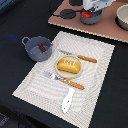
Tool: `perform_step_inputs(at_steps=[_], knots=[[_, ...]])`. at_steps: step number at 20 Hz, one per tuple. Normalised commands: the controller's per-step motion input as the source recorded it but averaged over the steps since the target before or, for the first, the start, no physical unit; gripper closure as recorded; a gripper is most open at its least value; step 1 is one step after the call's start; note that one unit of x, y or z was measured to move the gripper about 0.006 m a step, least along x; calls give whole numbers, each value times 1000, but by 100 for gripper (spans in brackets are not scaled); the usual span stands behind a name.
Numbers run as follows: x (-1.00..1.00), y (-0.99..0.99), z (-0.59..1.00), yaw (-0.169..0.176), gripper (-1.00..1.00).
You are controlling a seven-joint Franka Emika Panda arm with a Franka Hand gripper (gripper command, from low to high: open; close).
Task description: Interact with the objects in diverse but meaningful ways.
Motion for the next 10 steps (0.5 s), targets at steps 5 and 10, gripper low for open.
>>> perform_step_inputs(at_steps=[5, 10], knots=[[172, 193, 275, 0, -100], [254, 154, 802, -9, -100]])
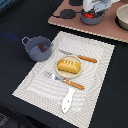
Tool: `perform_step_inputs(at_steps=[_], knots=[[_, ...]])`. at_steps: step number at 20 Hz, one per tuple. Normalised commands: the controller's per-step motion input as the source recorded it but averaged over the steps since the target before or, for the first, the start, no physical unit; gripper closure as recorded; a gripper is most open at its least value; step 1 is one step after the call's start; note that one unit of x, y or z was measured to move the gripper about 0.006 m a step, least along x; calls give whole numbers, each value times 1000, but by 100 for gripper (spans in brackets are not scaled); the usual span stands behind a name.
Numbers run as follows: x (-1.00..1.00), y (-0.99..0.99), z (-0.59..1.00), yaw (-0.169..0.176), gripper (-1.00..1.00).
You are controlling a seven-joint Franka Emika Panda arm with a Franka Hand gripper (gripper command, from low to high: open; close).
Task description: Interact with the objects in diverse but meaningful ways.
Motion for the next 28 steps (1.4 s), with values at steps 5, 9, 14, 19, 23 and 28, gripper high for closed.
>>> perform_step_inputs(at_steps=[5, 9, 14, 19, 23, 28], knots=[[308, 145, 878, -9, -100], [274, 153, 755, -2, -100], [276, 90, 907, -12, -100], [286, -221, 450, -12, -100], [276, -701, 120, -28, -100], [366, -855, 114, -31, -100]])
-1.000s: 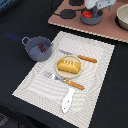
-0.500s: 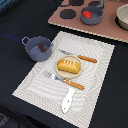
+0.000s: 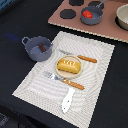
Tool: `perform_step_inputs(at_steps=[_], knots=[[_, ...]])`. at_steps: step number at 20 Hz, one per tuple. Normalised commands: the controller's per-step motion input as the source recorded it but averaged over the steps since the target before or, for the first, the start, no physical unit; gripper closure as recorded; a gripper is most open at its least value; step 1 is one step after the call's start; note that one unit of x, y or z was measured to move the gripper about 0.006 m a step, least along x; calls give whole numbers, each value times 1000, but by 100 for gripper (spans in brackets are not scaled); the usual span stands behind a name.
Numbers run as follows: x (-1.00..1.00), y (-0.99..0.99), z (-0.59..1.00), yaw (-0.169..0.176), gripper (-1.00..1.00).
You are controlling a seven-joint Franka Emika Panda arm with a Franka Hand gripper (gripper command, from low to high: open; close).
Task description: Interact with the objects in diverse but meaningful ways.
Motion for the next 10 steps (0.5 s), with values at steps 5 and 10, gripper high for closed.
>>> perform_step_inputs(at_steps=[5, 10], knots=[[438, -871, 118, -21, -100], [470, -885, 135, -12, -100]])
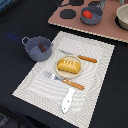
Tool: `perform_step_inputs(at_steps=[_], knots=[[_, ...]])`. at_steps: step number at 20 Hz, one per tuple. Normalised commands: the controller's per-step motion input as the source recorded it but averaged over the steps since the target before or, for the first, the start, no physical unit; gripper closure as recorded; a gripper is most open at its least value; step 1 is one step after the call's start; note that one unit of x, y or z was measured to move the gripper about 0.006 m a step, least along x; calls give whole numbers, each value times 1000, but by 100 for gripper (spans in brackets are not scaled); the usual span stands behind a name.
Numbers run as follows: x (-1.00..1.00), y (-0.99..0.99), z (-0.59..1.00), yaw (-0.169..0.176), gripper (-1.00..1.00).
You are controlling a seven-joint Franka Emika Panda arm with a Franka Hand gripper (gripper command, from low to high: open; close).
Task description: Interact with the objects in diverse but meaningful ways.
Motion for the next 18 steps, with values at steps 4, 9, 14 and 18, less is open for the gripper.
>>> perform_step_inputs(at_steps=[4, 9, 14, 18], knots=[[514, -892, 146, -5, -100], [471, -911, 119, -4, -100], [417, -920, 87, -8, -100], [383, -917, 56, -11, -100]])
